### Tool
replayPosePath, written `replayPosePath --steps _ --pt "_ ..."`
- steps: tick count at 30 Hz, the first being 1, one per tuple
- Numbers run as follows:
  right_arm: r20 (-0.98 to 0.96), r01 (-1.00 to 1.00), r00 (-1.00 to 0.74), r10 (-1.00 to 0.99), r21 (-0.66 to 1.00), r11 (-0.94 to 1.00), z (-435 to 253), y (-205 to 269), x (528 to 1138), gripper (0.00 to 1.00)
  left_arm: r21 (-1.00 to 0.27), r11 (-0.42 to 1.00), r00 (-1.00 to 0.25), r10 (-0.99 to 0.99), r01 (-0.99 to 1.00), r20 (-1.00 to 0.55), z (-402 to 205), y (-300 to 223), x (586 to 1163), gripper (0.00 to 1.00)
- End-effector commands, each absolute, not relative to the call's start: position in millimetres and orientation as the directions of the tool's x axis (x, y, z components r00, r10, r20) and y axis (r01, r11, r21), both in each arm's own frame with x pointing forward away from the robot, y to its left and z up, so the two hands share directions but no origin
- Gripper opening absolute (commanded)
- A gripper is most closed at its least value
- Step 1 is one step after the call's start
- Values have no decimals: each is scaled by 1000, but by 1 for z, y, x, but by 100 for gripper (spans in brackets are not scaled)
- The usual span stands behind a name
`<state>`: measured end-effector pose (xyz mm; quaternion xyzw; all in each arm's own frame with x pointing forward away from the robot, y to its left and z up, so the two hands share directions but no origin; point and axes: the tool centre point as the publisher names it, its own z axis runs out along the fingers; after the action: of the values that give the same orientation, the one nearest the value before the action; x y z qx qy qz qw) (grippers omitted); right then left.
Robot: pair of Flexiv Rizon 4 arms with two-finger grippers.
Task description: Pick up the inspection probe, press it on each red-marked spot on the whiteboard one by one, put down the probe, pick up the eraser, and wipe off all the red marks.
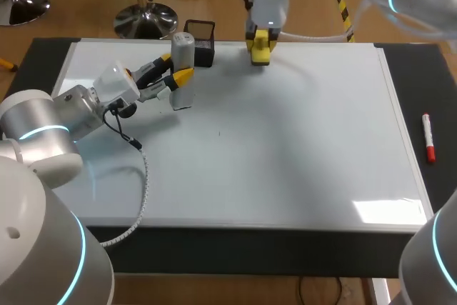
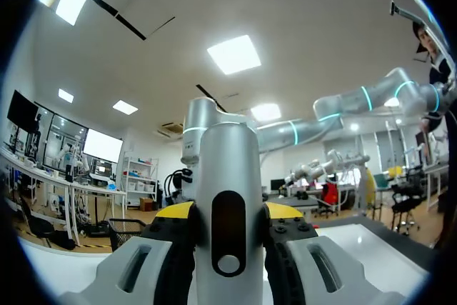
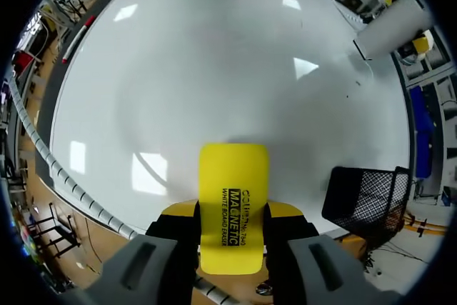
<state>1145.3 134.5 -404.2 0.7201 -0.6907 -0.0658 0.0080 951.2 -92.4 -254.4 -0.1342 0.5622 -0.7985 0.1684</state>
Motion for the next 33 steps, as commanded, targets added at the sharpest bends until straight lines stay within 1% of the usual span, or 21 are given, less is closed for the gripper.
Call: replayPosePath --steps 1,15,24,25,26,27,33 --pt "-77 -988 42 -996 144 -53 -414 141 1158 0 -943 -311 -907 -421 119 24 -254 -92 951 0" --pt "-79 -982 24 -997 182 -39 -428 142 1147 0 -943 -311 -907 -421 119 24 -254 -92 951 0" --pt "-45 -986 11 -999 166 -18 -424 143 1144 0 -943 -311 -907 -421 119 24 -254 -92 951 0" --pt "-47 -986 11 -999 165 -19 -421 143 1144 18 -943 -311 -907 -421 119 24 -254 -92 951 0" --pt "-42 -987 10 -999 161 -16 -419 143 1144 46 -943 -311 -907 -421 119 24 -254 -92 951 0" --pt "-35 -988 9 -999 153 -14 -416 144 1144 100 -943 -311 -907 -421 119 24 -254 -92 951 0" --pt "-33 -992 3 -999 128 -8 -400 144 1142 100 -943 -311 -907 -421 119 24 -254 -92 951 0"
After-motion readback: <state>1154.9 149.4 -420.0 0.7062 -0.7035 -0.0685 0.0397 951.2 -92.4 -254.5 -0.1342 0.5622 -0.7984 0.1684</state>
